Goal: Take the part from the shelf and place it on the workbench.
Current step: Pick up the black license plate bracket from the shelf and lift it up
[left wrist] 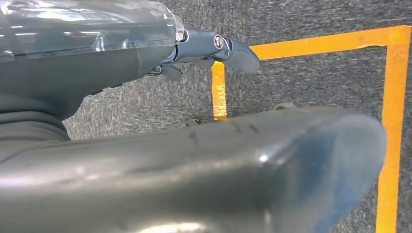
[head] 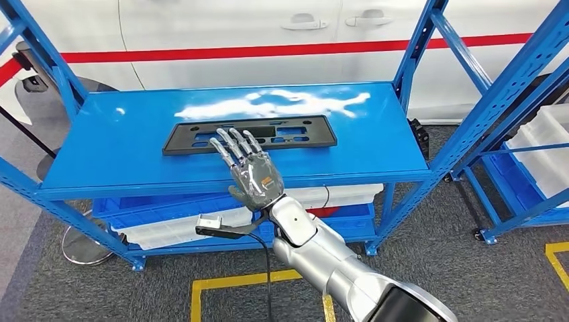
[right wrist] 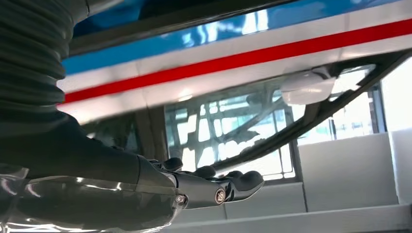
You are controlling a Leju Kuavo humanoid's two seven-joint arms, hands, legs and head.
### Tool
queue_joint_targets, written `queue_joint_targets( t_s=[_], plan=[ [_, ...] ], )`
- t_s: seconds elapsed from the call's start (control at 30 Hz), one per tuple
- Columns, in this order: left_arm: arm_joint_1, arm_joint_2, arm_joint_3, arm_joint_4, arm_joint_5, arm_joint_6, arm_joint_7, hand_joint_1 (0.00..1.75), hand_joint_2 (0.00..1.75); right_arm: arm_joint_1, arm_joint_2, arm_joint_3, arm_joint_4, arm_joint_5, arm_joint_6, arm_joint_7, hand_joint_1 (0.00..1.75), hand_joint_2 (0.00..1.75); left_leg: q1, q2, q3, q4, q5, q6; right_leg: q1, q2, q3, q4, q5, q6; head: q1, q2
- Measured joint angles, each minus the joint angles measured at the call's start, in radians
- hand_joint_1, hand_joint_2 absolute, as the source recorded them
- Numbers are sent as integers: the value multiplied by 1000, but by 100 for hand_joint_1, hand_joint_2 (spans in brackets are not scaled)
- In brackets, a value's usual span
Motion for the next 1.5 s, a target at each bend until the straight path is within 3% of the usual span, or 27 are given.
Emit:
queue_joint_targets(
  t_s=[0.07,0.13,0.23,0.27,0.3,0.33,0.4,0.47,0.57,0.63,0.67,0.73,0.77,0.8,0.83,0.9,0.97,1.03,1.13,1.2,1.27,1.3,1.33,1.4,1.43,1.5],
  plan=[
    [-1,-2,0,0,1,0,1,0,0,0,1,-10,8,47,-1,20,0,175,0,1,2,-2,-4,-10,-3,1,4,-11,0,-5,0,0],
    [-1,-2,0,0,2,0,2,0,0,-3,4,-26,18,59,-2,22,0,175,1,3,-11,35,-28,-21,-11,0,15,-22,0,-14,0,0],
    [0,-2,0,0,7,0,5,0,0,-9,9,-50,43,60,-2,18,0,175,7,3,-106,217,-104,-36,-14,-3,25,-26,-4,-21,0,0],
    [1,-1,0,1,9,0,6,0,0,-9,10,-57,54,59,-2,17,0,175,9,4,-137,265,-113,-40,-14,-3,27,-26,-6,-21,0,0],
    [2,-1,0,1,10,0,7,0,0,-11,11,-63,66,57,-2,16,0,175,11,4,-152,279,-103,-43,-15,-2,29,-26,-9,-20,0,0],
    [3,-1,0,1,10,0,8,0,0,-14,14,-70,80,54,-2,15,0,175,14,4,-147,251,-72,-45,-16,-2,33,-24,-12,-17,0,0],
    [3,0,0,1,12,0,8,0,0,-26,22,-83,107,46,-1,12,0,175,18,5,-96,121,6,-49,-18,0,41,-20,-22,-8,0,0],
    [1,0,0,1,13,-1,8,0,0,-43,30,-93,133,36,3,8,0,175,17,4,-55,26,41,-41,-15,3,43,-13,-30,3,0,0],
    [1,-1,0,2,18,-3,8,0,0,-60,39,-109,167,20,9,3,0,175,12,1,-49,10,38,-15,-14,3,44,-14,-34,21,0,0],
    [1,-1,0,2,21,-5,8,0,0,-69,44,-119,188,12,12,2,0,175,12,1,-46,6,38,1,-18,2,32,15,-55,31,0,0],
    [1,-1,0,2,21,-6,7,0,0,-74,46,-124,198,11,12,2,0,175,12,1,-44,5,38,7,-19,1,11,60,-78,34,0,0],
    [0,0,0,2,21,-7,7,0,0,-82,48,-133,222,9,13,3,0,175,9,1,-43,5,35,15,-18,0,-62,196,-135,36,0,0],
    [1,0,0,2,22,-7,8,0,0,-83,48,-136,234,9,15,4,0,175,6,1,-42,5,33,18,-17,0,-97,254,-150,35,0,0],
    [1,0,0,2,22,-8,8,0,0,-83,48,-139,244,9,16,5,0,175,4,0,-39,5,30,20,-17,0,-117,281,-146,33,0,0],
    [2,0,0,2,23,-8,9,0,0,-83,48,-141,253,9,18,6,0,175,0,-1,-35,5,27,21,-15,0,-118,267,-122,28,0,0],
    [2,-1,0,2,24,-8,11,0,0,-86,48,-145,264,10,21,9,0,175,-5,-3,-23,5,19,22,-8,0,-70,143,-41,9,0,0],
    [1,-2,0,2,25,-8,15,0,0,-93,49,-148,274,13,22,15,0,175,-10,-4,-14,4,11,17,2,-1,-18,28,4,-11,0,0],
    [-1,-4,1,2,25,-8,19,0,0,-97,50,-153,284,18,23,21,0,175,-9,-3,-12,1,7,8,8,-2,-3,-4,2,-19,0,0],
    [-2,-4,1,2,23,-10,22,0,0,-99,52,-162,294,23,23,29,0,175,-10,1,-11,14,-9,-8,-1,-1,19,-32,4,-22,0,0],
    [-3,-3,1,2,22,-10,24,0,0,-102,55,-165,300,27,24,36,0,175,-5,3,-54,106,-50,-19,-8,-3,39,-47,3,-24,0,0],
    [-2,-1,1,2,21,-12,27,0,0,-100,56,-167,307,34,25,44,0,175,3,3,-129,234,-90,-30,-10,-4,50,-48,-6,-25,-1,0],
    [-1,0,1,2,21,-15,28,0,0,-98,56,-169,311,39,25,49,0,175,7,3,-155,267,-87,-35,-11,-3,56,-47,-11,-23,-1,0],
    [1,4,1,2,21,-20,28,0,0,-96,56,-170,315,44,25,54,0,175,12,3,-163,263,-65,-40,-12,-2,61,-45,-17,-21,-1,0],
    [4,13,1,3,20,-32,27,0,0,-94,55,-173,321,50,25,60,0,175,19,5,-127,147,21,-48,-17,0,74,-37,-34,-12,-1,0],
    [5,16,1,4,20,-36,27,0,0,-95,54,-175,323,52,25,61,0,175,20,6,-100,84,50,-50,-17,1,78,-31,-42,-6,-1,0],
    [3,20,1,6,20,-41,26,0,0,-95,53,-179,325,54,27,61,0,175,17,6,-69,14,67,-39,-14,3,80,-23,-56,7,-1,0]
  ],
)
